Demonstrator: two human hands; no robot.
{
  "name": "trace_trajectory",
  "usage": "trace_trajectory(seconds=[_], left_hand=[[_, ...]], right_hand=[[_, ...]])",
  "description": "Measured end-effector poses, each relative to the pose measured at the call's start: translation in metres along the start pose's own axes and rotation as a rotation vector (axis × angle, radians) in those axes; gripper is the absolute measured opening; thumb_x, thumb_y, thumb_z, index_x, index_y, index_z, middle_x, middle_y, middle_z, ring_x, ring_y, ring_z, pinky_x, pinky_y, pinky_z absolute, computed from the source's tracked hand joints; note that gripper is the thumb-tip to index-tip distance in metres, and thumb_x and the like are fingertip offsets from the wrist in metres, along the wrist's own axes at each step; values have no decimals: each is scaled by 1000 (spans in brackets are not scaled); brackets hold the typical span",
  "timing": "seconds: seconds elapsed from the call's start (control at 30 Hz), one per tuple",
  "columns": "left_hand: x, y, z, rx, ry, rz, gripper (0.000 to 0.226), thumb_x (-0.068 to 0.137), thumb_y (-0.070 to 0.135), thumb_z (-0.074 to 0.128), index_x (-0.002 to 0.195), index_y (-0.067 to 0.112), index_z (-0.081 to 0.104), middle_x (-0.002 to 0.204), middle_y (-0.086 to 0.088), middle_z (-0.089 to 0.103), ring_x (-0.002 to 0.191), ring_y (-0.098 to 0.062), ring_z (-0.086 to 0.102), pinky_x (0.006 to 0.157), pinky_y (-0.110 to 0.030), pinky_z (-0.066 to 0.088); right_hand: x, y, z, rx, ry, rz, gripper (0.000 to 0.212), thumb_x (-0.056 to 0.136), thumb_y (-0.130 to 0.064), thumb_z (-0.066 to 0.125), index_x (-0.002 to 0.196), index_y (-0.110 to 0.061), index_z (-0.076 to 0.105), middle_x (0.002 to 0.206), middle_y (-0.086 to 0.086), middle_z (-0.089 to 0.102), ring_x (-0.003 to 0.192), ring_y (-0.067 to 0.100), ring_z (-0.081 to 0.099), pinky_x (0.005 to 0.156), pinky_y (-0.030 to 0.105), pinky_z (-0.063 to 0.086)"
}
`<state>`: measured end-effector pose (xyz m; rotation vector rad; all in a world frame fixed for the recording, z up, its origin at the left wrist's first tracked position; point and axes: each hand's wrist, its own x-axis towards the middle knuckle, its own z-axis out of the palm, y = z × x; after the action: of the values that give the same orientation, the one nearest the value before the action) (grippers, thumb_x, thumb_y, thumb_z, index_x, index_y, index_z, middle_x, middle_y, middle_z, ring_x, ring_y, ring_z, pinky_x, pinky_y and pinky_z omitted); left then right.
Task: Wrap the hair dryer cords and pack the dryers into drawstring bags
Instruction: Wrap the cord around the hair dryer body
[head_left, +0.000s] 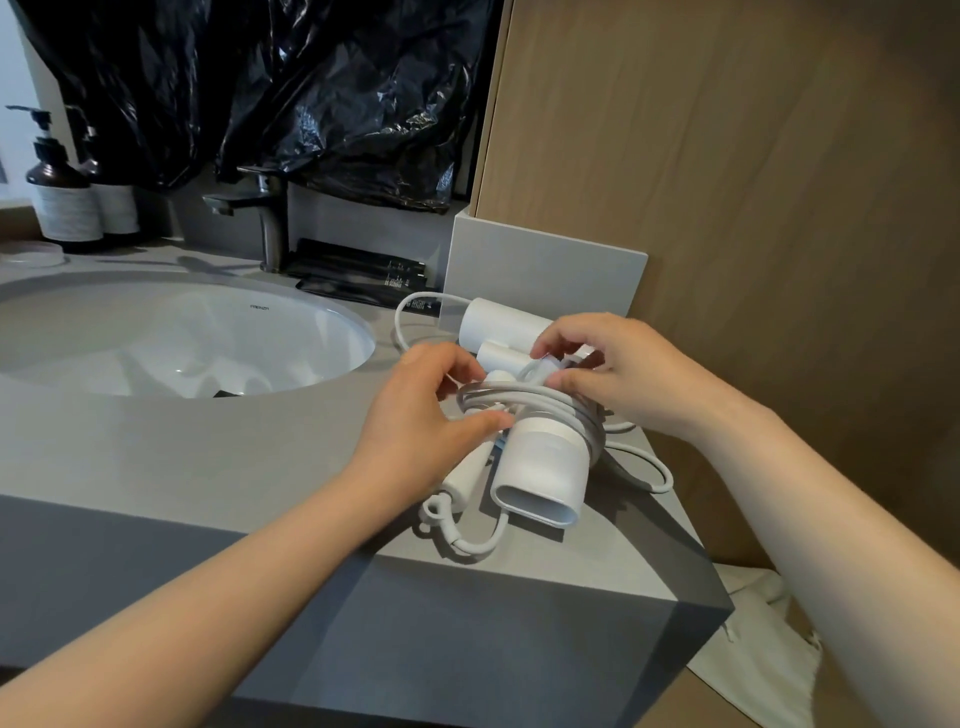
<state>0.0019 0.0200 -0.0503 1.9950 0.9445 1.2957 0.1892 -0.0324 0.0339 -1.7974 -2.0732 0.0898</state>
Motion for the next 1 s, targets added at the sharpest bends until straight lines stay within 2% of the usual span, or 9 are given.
trace_trajectory(seconds=[0.03, 0.1, 0.23, 0.33, 0.43, 0.57, 0.73, 0.87, 1.0], left_hand=[[0, -2, 1, 12, -44, -9, 34, 71, 27, 83, 100, 26, 64, 102, 11, 59, 90, -2, 56, 81, -14, 45], [-1, -5, 3, -15, -129, -19, 39, 78, 23, 77, 114, 27, 63, 111, 11, 60, 101, -4, 57, 90, -25, 49], [-3, -4, 4, -19, -178, -15, 35, 81, 16, 66, 112, 31, 63, 105, 11, 66, 101, -10, 61, 92, -38, 51], [-2, -3, 5, -24, -174, -17, 31, 82, 15, 64, 109, 30, 64, 101, 12, 67, 99, -11, 62, 88, -33, 51], [-4, -2, 6, -45, -159, -57, 29, 84, 15, 64, 107, 33, 63, 101, 14, 66, 99, -3, 59, 82, -11, 46], [-4, 0, 7, -117, -158, -108, 32, 84, 13, 63, 109, 33, 64, 100, 13, 68, 95, -6, 64, 82, -20, 51], [-5, 0, 9, -119, -169, -128, 36, 86, 13, 61, 114, 35, 62, 100, 16, 69, 93, -5, 66, 83, -22, 51], [-5, 2, 8, -112, -189, -125, 37, 87, 14, 60, 117, 35, 61, 104, 15, 68, 96, -5, 65, 86, -24, 50], [-5, 3, 2, -50, -181, -127, 34, 88, 20, 63, 113, 42, 58, 107, 22, 63, 98, 7, 58, 85, -17, 45]], right_hand=[[-1, 3, 2, 6, 8, 10, 24, 92, -22, 62, 113, -32, 64, 105, -13, 58, 100, 8, 52, 90, 29, 50], [-6, 11, 5, -7, 49, 15, 24, 94, -23, 57, 116, -33, 62, 105, -10, 54, 100, 9, 50, 89, 25, 46], [-26, 34, 0, 48, 262, 95, 17, 97, -27, 52, 108, -35, 61, 102, -10, 51, 92, 3, 52, 78, 15, 41], [-46, 45, 4, 79, 333, 143, 13, 97, -35, 49, 103, -39, 59, 100, -14, 53, 94, -3, 50, 76, 19, 43], [-64, 49, 22, 151, 362, 214, 17, 98, -38, 46, 105, -35, 61, 101, -17, 54, 94, -5, 51, 75, 17, 42], [-71, 53, 45, 349, 373, 328, 17, 99, -35, 44, 100, -39, 61, 104, -16, 59, 97, 0, 54, 81, 19, 44], [-69, 47, 55, 367, 234, 407, 34, 101, -35, 40, 106, -14, 66, 101, 5, 67, 96, 19, 59, 90, 38, 48], [-67, 46, 51, 292, 164, 431, 33, 101, -39, 36, 106, -24, 65, 105, -6, 64, 95, 12, 58, 82, 26, 45], [-70, 48, 47, 311, 205, 409, 38, 98, -45, 41, 132, -34, 53, 123, -17, 53, 111, 5, 50, 93, 24, 40]])
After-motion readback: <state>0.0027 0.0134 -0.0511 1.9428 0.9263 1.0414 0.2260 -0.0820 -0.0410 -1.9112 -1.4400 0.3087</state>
